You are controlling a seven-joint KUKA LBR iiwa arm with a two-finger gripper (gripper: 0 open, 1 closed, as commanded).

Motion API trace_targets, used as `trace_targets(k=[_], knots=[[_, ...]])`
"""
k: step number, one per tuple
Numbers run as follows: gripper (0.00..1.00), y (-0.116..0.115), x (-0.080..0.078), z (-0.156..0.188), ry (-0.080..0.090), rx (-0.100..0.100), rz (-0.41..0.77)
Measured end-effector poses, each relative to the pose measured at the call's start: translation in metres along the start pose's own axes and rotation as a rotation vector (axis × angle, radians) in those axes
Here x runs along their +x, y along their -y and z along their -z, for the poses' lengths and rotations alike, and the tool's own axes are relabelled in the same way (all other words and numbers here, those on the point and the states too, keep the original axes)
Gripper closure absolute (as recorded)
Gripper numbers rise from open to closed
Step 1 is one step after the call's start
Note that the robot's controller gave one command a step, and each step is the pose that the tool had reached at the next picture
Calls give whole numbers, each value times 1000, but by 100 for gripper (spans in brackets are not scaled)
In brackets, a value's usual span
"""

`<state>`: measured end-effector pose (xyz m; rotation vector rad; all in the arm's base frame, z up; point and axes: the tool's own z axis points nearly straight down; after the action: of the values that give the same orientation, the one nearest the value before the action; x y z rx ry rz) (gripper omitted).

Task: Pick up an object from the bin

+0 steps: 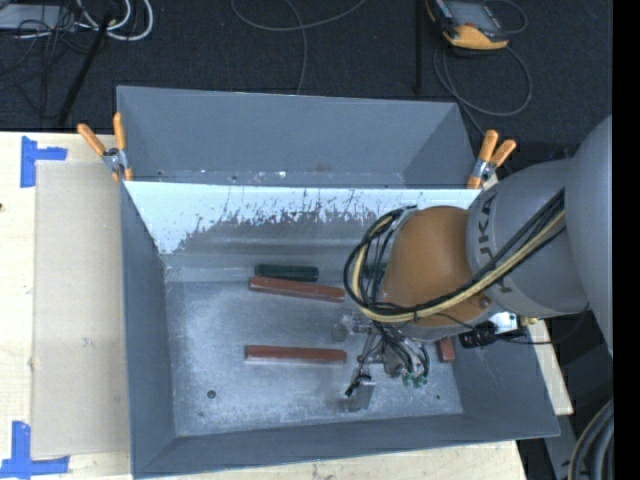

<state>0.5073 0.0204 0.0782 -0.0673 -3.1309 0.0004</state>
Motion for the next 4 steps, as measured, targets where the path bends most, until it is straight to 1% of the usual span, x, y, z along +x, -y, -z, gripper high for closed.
trace_targets(k=[1, 2, 3, 4], knots=[[0, -55, 18, -10, 5, -3, -23], [100, -52, 17, -9, 7, 0, -26], [0, -52, 17, -9, 7, 0, -26], [100, -52, 17, -9, 8, 0, -25]])
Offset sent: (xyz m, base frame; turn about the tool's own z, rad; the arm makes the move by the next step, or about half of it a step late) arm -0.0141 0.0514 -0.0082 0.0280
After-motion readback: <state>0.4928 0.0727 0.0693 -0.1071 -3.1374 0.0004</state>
